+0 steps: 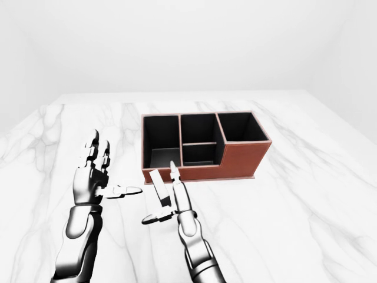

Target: Pick up the book and place it in the right compartment of the caddy.

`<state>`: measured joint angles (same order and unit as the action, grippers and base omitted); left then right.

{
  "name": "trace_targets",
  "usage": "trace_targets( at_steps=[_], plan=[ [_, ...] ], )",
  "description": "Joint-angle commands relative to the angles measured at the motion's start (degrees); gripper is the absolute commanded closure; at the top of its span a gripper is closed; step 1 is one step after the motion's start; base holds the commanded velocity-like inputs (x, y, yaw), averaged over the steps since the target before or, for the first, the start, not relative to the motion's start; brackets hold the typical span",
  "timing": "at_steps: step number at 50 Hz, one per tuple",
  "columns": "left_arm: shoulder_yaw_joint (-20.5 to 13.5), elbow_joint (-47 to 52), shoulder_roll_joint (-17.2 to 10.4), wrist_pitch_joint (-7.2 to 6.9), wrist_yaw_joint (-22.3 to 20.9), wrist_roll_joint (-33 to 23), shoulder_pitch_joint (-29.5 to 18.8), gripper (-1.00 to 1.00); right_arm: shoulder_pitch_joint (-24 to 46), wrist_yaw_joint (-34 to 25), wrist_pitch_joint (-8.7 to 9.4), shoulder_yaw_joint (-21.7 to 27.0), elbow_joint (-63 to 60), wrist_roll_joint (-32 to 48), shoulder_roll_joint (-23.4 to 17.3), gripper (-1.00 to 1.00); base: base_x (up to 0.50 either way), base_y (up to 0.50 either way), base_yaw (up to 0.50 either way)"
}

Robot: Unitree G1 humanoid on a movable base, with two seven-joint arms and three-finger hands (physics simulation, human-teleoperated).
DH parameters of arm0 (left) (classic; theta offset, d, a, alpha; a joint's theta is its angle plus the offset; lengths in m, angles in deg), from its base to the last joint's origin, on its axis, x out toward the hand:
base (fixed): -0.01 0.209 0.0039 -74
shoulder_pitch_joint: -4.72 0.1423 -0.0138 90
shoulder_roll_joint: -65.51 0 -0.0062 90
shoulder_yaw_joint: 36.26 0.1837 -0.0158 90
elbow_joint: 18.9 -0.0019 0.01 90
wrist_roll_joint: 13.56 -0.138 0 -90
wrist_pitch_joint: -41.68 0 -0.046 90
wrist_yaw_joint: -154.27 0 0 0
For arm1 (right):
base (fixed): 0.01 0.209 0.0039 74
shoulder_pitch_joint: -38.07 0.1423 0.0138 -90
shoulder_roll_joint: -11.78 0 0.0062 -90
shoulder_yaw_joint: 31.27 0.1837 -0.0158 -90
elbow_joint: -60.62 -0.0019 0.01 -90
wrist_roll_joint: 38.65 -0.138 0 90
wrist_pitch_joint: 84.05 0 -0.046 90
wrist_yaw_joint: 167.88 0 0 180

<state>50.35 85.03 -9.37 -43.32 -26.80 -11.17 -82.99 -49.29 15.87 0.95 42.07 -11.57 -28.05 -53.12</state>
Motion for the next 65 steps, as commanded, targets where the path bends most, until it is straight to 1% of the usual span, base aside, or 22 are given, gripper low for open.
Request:
trace_targets(
  at_steps=[1,7,14,27,28,29,30,31,32,33,34,49,56,58,65],
  plan=[
    [-0.03,0.31,0.04,0.00,-0.90,1.22,0.25,-1.00,2.20,0.31,0.00,0.75,5.46,0.59,1.16,-1.00,0.00,0.00,0.00],
    [0.00,0.53,0.08,0.00,-1.00,1.24,0.35,-1.00,3.01,0.15,0.00,1.76,8.67,0.50,1.48,-1.00,0.00,0.00,0.00],
    [0.10,1.33,0.11,0.00,-0.94,1.17,0.43,-1.00,3.32,-0.09,0.00,2.03,9.61,0.31,1.64,-1.00,0.00,0.00,0.00],
    [0.14,-0.19,0.11,0.00,-1.10,1.15,0.30,-1.00,3.58,-1.17,0.00,2.01,10.83,0.18,1.83,-0.98,0.00,0.00,0.00],
    [0.14,-0.05,0.10,0.00,-1.08,1.16,0.28,-1.00,3.77,-1.25,0.00,2.09,11.66,0.18,1.89,-0.47,0.00,0.00,0.00],
    [0.16,-0.06,0.10,0.00,-1.08,1.13,0.25,-1.00,3.79,-1.25,0.00,2.12,11.79,0.30,1.93,-0.39,0.00,0.00,0.00],
    [0.18,0.00,0.10,0.00,-1.09,1.12,0.29,-1.00,3.74,-1.43,0.00,2.11,11.99,0.30,1.97,-0.07,0.00,0.00,0.00],
    [0.18,0.00,0.10,0.00,-1.09,1.12,0.29,-1.00,3.74,-1.45,0.00,2.12,12.01,0.31,1.98,0.55,0.00,0.00,0.00],
    [0.17,-0.26,0.11,0.00,-1.07,1.08,0.22,-1.00,3.76,-1.45,0.00,2.18,12.05,0.34,2.01,0.82,0.00,0.00,0.00],
    [0.17,-0.06,0.09,0.00,-1.06,1.09,0.26,-1.00,3.73,-1.45,0.00,2.21,12.08,0.36,2.03,0.98,0.00,0.00,0.00],
    [0.17,0.12,0.09,0.00,-1.05,1.10,0.31,-1.00,3.66,-1.48,0.00,2.19,12.05,0.36,2.04,1.00,0.00,0.00,0.00],
    [0.16,0.33,0.06,0.00,-1.09,1.10,0.05,-1.00,3.74,-1.39,0.00,2.79,13.04,-0.55,2.16,1.00,0.00,0.00,0.00],
    [0.21,0.08,0.10,0.00,-1.19,1.10,0.24,-1.00,3.44,-2.18,0.00,2.83,11.36,-1.87,1.88,1.00,0.00,0.00,0.00],
    [0.18,-0.11,0.08,0.00,-1.30,1.16,0.34,-1.00,1.79,-2.79,0.00,2.00,6.52,-2.30,1.77,1.00,0.00,0.00,0.00],
    [0.24,-0.11,0.12,0.00,-1.28,1.09,0.38,-1.00,0.38,-3.25,0.00,0.74,-3.26,-4.45,0.90,1.00,0.00,0.00,0.00]
  ],
)
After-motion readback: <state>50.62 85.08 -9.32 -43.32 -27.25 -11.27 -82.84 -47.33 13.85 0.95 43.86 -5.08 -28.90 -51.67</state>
